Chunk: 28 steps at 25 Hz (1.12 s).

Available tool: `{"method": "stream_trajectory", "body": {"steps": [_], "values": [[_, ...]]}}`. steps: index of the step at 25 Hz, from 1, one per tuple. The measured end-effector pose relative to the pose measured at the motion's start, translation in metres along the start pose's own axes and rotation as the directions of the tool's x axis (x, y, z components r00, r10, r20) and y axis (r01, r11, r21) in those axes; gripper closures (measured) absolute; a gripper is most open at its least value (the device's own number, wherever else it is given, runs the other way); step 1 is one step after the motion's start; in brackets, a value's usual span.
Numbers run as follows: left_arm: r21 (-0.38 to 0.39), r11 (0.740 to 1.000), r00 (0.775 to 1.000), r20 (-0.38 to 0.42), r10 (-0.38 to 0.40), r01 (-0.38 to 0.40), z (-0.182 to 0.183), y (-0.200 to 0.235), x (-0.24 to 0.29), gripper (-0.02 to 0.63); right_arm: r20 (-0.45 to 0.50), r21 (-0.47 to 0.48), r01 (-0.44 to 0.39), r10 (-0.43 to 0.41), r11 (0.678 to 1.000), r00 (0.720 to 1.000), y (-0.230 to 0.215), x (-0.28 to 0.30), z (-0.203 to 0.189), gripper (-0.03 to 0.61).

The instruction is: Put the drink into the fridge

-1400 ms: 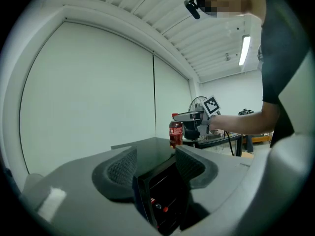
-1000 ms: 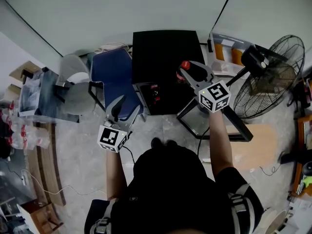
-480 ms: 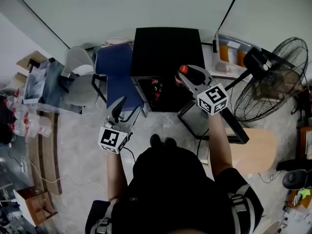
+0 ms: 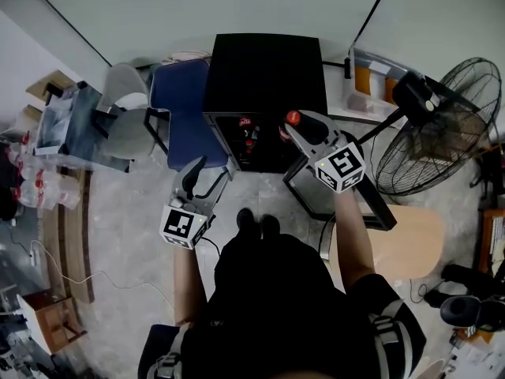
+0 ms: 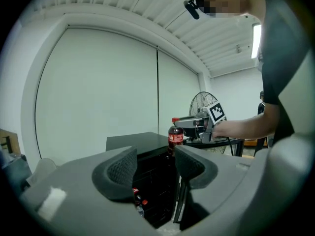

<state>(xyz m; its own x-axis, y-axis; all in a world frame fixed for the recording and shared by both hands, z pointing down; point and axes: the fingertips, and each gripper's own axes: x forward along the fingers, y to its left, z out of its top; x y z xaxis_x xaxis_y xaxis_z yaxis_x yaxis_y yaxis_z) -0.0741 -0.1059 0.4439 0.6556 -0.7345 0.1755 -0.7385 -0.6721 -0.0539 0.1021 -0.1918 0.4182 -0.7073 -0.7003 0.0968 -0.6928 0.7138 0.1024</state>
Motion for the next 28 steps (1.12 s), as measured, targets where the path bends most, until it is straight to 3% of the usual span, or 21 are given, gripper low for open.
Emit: {"method": "stream_trajectory", "body": {"steps": [8, 15, 21, 28], "values": [[-0.011, 1.000, 1.000, -0.010, 0.006, -0.006, -0.008, -0.016, -0.005, 0.376, -0.027, 0.022, -0.015, 0.016, 1.000, 1.000, 0.015, -0.012, -0.021, 0.445], [-0.008, 1.000, 1.000, -0.009, -0.022, 0.022, -0.010, -0.009, -0.014, 0.376, -0.048, 0.049, 0.030, -0.028, 0.998, 0.998, 0.028, -0.016, -0.036, 0.445], [0.004, 0.997, 0.997, -0.010, -0.071, 0.071, -0.010, 0.006, -0.016, 0.376, -0.072, 0.082, 0.039, -0.033, 0.996, 0.997, 0.051, -0.011, -0.052, 0.445], [0.018, 0.989, 0.989, -0.013, -0.146, 0.147, -0.013, 0.027, -0.018, 0.376, -0.107, 0.108, 0.104, -0.092, 0.989, 0.990, 0.073, 0.000, -0.070, 0.445]]}}
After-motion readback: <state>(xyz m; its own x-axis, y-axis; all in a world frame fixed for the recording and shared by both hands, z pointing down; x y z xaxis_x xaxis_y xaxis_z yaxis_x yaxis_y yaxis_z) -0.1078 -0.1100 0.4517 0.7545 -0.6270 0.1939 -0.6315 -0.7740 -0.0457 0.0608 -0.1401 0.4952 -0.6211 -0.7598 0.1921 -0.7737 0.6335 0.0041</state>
